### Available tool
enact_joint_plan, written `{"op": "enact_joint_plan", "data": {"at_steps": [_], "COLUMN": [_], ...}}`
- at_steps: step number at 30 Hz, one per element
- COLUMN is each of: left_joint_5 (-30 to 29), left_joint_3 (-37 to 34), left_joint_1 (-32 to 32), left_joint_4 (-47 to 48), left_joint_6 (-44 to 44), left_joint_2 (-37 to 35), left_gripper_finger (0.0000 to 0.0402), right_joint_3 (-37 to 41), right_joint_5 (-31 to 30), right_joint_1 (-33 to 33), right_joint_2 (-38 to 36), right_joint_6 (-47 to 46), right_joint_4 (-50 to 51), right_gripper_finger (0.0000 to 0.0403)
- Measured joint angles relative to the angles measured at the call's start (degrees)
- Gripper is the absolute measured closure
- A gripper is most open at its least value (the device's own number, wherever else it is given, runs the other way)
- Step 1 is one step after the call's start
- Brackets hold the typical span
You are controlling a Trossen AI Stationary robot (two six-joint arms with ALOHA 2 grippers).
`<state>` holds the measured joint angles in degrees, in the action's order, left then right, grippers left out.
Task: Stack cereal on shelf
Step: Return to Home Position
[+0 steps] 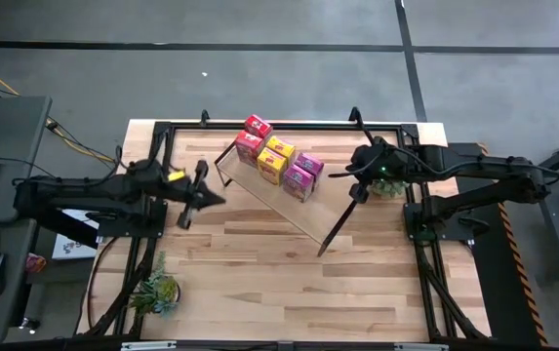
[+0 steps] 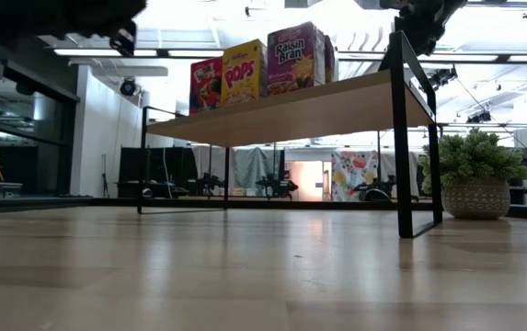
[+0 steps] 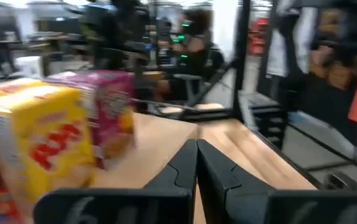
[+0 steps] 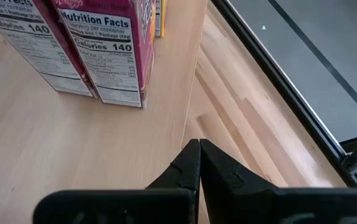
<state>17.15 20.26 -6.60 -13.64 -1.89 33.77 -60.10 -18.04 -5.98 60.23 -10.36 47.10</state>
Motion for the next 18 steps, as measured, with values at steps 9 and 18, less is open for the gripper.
{"op": "enact_joint_plan", "data": {"at_steps": [9,18], "left_joint_5": [-4.1,-1.8], "left_joint_3": [-10.6,-19.6], "left_joint_1": [6.5,8.0], "left_joint_4": [5.8,7.4], "left_joint_6": [1.8,1.2], "left_joint_2": [-21.5,-33.3], "left_gripper_finger": [0.0401,0.0401], "right_joint_3": [0.0,0.0], "right_joint_5": [0.1,2.4], "right_joint_1": [0.0,-0.1], "right_joint_2": [0.0,0.0], "right_joint_6": [-0.3,-1.7], "right_joint_4": [0.3,0.8], "right_gripper_finger": [0.0401,0.0401]}}
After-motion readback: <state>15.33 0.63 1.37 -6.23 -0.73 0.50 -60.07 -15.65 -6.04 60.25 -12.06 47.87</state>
